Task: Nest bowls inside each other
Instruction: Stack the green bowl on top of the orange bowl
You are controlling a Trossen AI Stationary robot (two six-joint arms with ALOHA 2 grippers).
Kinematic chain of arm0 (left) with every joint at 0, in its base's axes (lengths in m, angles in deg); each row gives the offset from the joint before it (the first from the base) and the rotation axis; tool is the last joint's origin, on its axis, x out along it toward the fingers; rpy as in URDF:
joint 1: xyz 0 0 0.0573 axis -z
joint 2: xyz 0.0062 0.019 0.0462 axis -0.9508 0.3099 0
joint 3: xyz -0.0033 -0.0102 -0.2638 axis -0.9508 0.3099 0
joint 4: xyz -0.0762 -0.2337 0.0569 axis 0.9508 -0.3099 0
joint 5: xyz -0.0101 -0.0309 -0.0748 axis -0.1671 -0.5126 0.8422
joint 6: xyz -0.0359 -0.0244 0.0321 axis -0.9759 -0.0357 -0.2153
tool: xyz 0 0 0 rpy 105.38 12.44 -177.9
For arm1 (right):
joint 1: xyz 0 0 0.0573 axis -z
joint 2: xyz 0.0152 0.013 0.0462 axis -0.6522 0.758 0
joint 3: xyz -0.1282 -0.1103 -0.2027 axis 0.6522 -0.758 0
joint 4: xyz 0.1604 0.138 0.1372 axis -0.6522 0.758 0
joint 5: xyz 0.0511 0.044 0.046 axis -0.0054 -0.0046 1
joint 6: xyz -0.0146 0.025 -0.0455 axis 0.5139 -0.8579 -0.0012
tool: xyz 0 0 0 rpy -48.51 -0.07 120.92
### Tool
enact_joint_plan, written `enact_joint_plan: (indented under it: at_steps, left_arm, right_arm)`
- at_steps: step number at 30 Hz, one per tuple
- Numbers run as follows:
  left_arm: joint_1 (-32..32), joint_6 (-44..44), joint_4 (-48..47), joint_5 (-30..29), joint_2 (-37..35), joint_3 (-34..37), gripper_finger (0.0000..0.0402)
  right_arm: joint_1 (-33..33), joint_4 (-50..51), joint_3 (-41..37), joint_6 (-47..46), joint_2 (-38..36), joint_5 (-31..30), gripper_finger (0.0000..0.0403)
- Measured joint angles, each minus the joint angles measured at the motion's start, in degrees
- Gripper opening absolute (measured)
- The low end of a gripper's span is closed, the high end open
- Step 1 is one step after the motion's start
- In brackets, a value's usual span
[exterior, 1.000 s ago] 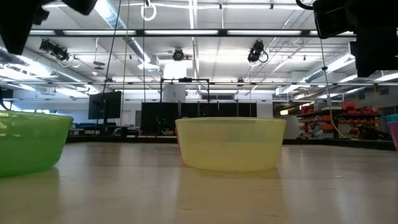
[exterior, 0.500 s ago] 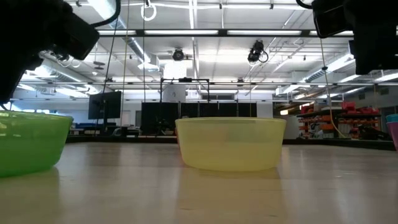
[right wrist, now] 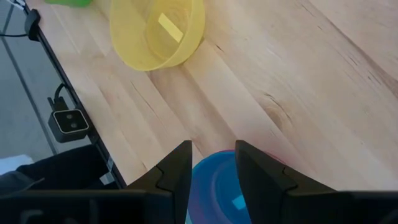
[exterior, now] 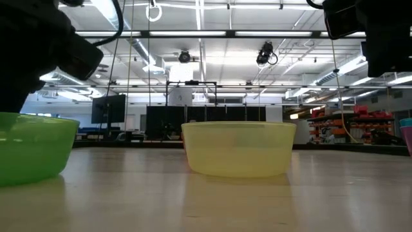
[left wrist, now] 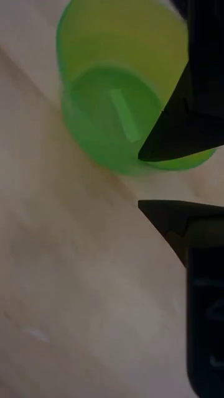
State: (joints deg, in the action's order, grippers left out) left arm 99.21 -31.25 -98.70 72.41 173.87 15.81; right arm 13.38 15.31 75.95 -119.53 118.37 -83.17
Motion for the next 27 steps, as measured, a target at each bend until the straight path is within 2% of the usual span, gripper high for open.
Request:
enact_joint_plan:
  at_steps: [9,15,21,27]
  left_arm:
    - [-0.87,-0.63,4.57,0.33,0.02,2.84,0.0116]
    - [-2.29,-0.36,3.92,0.41,0.02,2.90,0.0100]
    - [-6.25,1.41,3.43,-0.82,0.02,2.90,0.0071]
    - [-10.45,4.65,3.49,-1.19,0.02,2.90,0.0022]
  right_arm:
    - [0.53,0.00,0.00,0.00,0.00,0.00,0.0130]
    - [4.29,-1.23,0.00,2.59,0.00,0.15,0.0130]
    - [9.77,-3.04,0.00,6.83,0.00,1.92,0.0130]
    - [13.26,-4.04,0.02,9.66,0.76,4.11,0.0130]
